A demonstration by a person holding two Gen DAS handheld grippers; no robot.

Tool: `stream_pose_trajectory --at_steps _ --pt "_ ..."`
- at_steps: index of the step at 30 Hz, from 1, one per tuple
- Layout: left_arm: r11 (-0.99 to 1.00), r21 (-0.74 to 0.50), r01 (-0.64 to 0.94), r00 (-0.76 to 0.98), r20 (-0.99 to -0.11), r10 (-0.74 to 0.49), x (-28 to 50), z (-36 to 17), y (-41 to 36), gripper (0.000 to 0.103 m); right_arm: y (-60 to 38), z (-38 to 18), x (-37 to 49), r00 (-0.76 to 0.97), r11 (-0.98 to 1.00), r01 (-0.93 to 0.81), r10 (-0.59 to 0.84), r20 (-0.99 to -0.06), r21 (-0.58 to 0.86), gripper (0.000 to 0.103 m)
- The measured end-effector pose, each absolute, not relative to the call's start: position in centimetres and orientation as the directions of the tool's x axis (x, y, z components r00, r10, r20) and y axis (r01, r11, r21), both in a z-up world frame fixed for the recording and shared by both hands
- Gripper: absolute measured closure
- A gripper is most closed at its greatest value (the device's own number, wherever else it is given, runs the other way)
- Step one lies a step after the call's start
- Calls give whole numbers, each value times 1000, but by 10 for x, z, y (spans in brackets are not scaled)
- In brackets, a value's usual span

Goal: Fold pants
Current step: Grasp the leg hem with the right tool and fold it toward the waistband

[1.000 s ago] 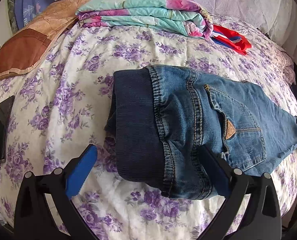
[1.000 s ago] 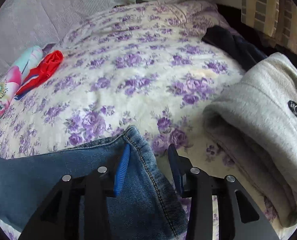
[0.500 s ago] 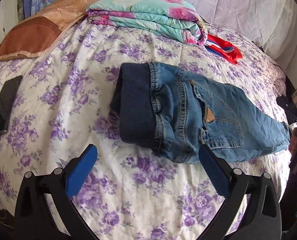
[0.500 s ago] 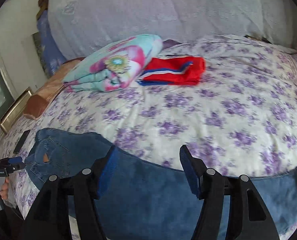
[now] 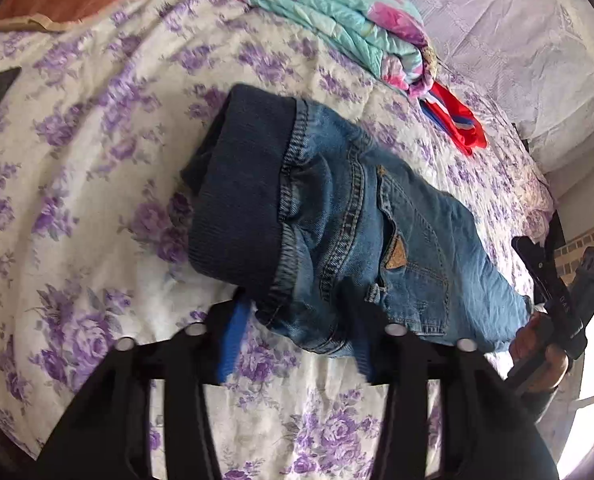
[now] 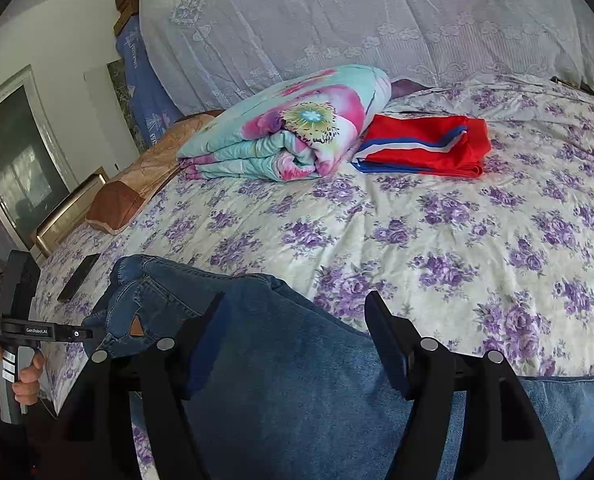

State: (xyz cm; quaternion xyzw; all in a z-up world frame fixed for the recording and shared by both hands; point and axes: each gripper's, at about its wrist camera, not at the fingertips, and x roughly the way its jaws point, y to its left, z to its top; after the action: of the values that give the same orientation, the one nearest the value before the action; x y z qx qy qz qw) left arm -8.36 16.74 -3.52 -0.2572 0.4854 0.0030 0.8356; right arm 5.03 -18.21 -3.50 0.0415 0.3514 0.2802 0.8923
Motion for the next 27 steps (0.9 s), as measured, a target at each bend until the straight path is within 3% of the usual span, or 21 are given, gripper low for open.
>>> stream_pose_trajectory --at_steps 6,9,11,14,16,18,20,24,27 --pt "961 -230 -153 660 -748 -74 -93 14 137 77 -181 -43 55 568 831 -476 541 -621 288 33" --pt "976 -121 -182 594 -804 11 -67 -9 142 75 -176 -49 64 539 839 -450 528 -656 305 29" --pt "976 -110 -189 511 -859 2 -49 -42 154 68 -172 -51 73 538 863 -414 489 -686 290 27" --pt "989 -60 -136 550 -835 25 -56 -35 148 64 -161 -48 94 462 820 -426 560 -687 382 27" --pt "990 -59 -126 544 -839 19 -61 -29 152 55 -148 -50 114 404 809 -414 573 -713 417 27" --pt "985 -73 -158 555 -832 27 -71 -20 163 34 -132 -60 133 305 775 -405 614 -728 485 28" --pt "978 -94 -187 593 -805 36 -80 -8 171 30 -118 -74 145 188 732 -384 659 -728 563 44" --pt "976 -84 -200 678 -731 76 -88 10 174 25 -108 -75 143 157 705 -421 677 -720 571 55" --pt "984 -127 -122 736 -677 4 -81 10 162 19 -103 -78 142 118 707 -437 658 -744 555 62"
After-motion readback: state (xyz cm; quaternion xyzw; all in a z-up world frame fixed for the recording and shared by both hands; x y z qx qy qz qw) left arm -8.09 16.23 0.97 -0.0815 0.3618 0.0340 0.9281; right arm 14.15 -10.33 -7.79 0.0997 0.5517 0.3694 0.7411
